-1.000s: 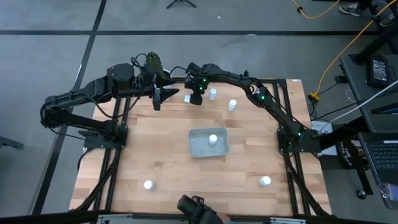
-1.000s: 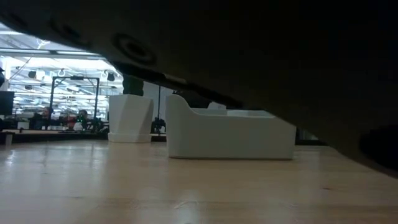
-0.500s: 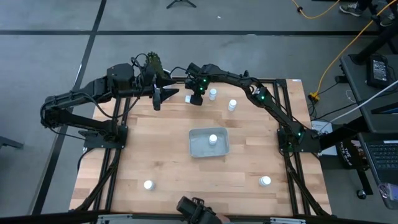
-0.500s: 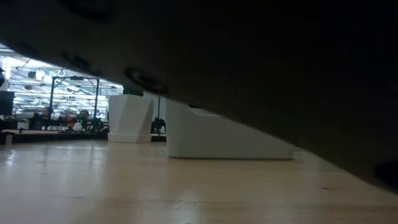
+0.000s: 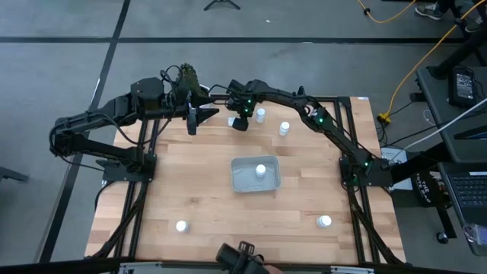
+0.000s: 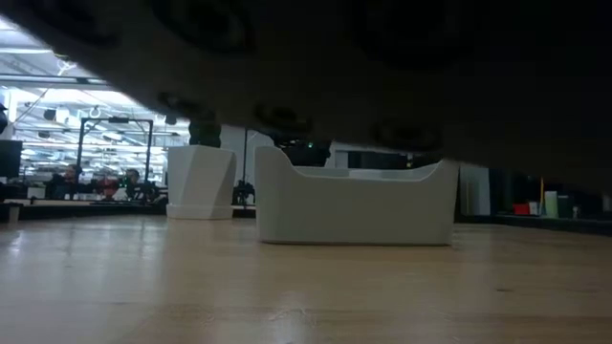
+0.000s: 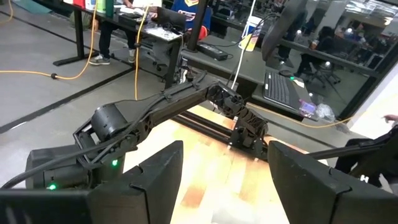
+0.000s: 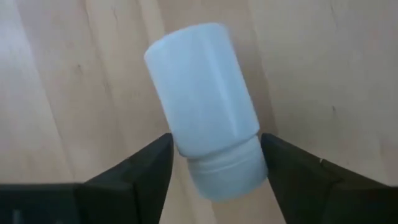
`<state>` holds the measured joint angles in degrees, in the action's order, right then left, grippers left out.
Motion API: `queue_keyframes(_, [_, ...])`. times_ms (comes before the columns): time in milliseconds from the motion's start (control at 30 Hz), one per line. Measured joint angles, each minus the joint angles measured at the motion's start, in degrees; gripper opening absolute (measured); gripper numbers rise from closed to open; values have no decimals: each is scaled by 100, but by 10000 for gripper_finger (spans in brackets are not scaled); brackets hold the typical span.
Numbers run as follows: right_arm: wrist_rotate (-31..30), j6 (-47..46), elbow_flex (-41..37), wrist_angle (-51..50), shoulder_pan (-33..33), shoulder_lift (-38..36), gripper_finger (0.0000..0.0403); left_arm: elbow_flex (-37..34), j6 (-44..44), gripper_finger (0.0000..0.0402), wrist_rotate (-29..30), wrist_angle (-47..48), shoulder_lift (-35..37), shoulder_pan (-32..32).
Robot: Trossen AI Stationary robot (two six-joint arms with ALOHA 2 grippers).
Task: Pick and place pill bottles into a basket
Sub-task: Put the white pill bottle into the gray bin
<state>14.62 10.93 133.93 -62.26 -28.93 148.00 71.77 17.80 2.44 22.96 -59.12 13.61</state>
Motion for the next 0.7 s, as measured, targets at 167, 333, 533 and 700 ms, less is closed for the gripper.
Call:
queue_keyframes(167, [-81,4,0,43,-7,0,197,0,1,228,-4,0,0,1])
queue_keyframes(333, [-244,0,23,75,-9,0,151,0,31,226,-7,-1,0,0])
queue_keyframes(533, [-277,55,100,-14,-9,-51,151,0,35,228,-11,-2,-1,2])
queue_keyframes(700, [-306,133,98,-53,30,-363,151,0,-43,227,-11,-2,0,1])
